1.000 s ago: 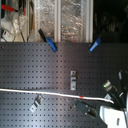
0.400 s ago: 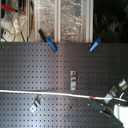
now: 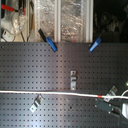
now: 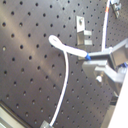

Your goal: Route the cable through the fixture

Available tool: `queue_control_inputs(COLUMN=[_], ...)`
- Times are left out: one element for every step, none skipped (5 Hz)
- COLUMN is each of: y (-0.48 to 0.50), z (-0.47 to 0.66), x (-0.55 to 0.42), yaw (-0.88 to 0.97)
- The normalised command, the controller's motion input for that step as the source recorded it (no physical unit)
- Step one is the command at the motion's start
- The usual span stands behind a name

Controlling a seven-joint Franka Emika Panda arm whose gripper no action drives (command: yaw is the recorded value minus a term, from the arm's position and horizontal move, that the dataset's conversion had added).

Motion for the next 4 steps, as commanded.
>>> queue_control_inputs(y=[-0.102, 0.101, 0.014, 0.477], z=[0.15, 0.11, 0.00, 0.00], x=[-0.754, -0.739, 0.000, 0.023], yaw=[-0.23, 0.00, 0.00, 0.55])
